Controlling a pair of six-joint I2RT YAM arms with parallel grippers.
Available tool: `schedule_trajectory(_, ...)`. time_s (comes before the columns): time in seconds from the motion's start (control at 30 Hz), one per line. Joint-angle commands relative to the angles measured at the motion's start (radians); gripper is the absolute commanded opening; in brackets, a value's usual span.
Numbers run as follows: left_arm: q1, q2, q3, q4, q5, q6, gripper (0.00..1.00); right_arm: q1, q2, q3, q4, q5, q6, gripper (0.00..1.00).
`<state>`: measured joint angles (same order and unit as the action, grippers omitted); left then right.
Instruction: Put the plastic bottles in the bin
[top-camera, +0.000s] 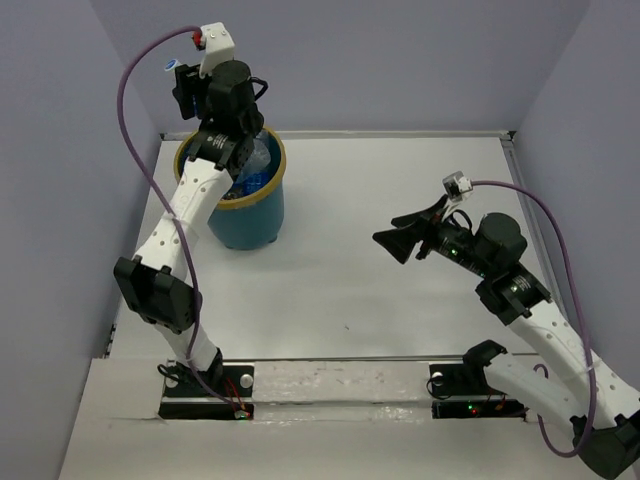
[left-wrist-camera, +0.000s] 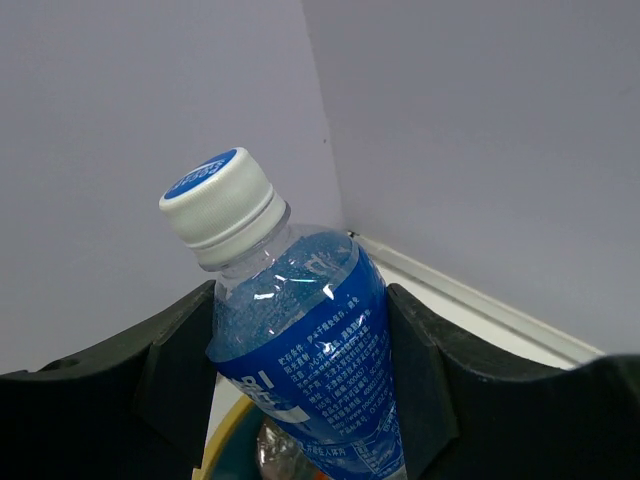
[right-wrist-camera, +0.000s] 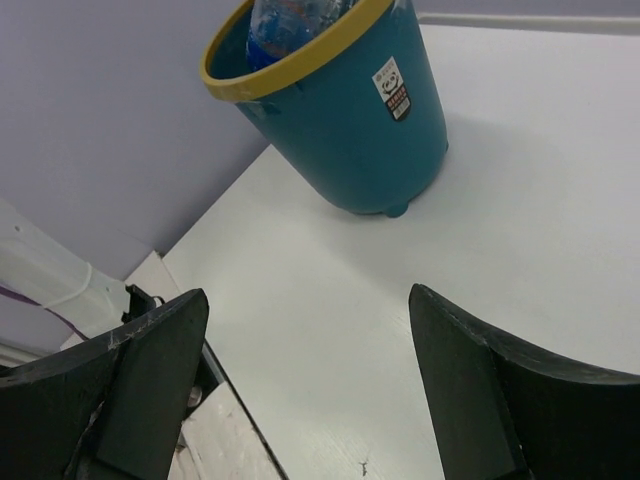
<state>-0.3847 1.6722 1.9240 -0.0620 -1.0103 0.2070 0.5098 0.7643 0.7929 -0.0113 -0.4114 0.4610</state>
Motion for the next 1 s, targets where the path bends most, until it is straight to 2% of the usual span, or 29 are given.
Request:
schedule_trajectory(0.0,0.004,-0.042,-0.101,0.263,-0.108,0.189,0.24,-0.007,0.012,-0.021,0.068,-0.04,-0.019,0.86)
schedule_trajectory(0.23,0.004,-0.035,-0.247,0.352,-0.114,0.198,0.24,-0.007,0.01,-0.024,0.07,-0.044,-0.028,0.86)
schedule_trajectory(0.47,0.003,-0.071,-0.482,0.366,-0.06,0.068,0.24,-0.007,0.012,-0.047,0.091,-0.046,-0.021,0.86)
schedule_trajectory(0.7,0.0,-0.054,-0.546,0.383,-0.045,0.015,0.27,-0.007,0.004,-0.055,0.094,-0.04,-0.019,0.86)
schedule_trajectory(0.77,-0.002,-0.055,-0.517,0.338,-0.036,-0.02,0.33,-0.007,0.01,-0.05,0.093,-0.04,-0.019,0.86)
schedule_trajectory(0.8,-0.002,-0.055,-0.508,0.314,-0.036,-0.026,0.4,-0.007,0.015,-0.049,0.096,-0.04,-0.019,0.86)
schedule_trajectory(0.87,0.0,-0.058,-0.491,0.288,-0.034,-0.04,0.56,-0.007,0.02,-0.046,0.097,-0.04,-0.015,0.86)
schedule_trajectory(0.9,0.0,-0.063,-0.476,0.259,-0.028,-0.056,0.72,-0.007,0.026,-0.046,0.103,-0.041,-0.013,0.86)
schedule_trajectory(0.97,0.0,-0.074,-0.464,0.234,-0.019,-0.073,0.87,-0.007,0.029,-0.044,0.109,-0.043,-0.007,0.86)
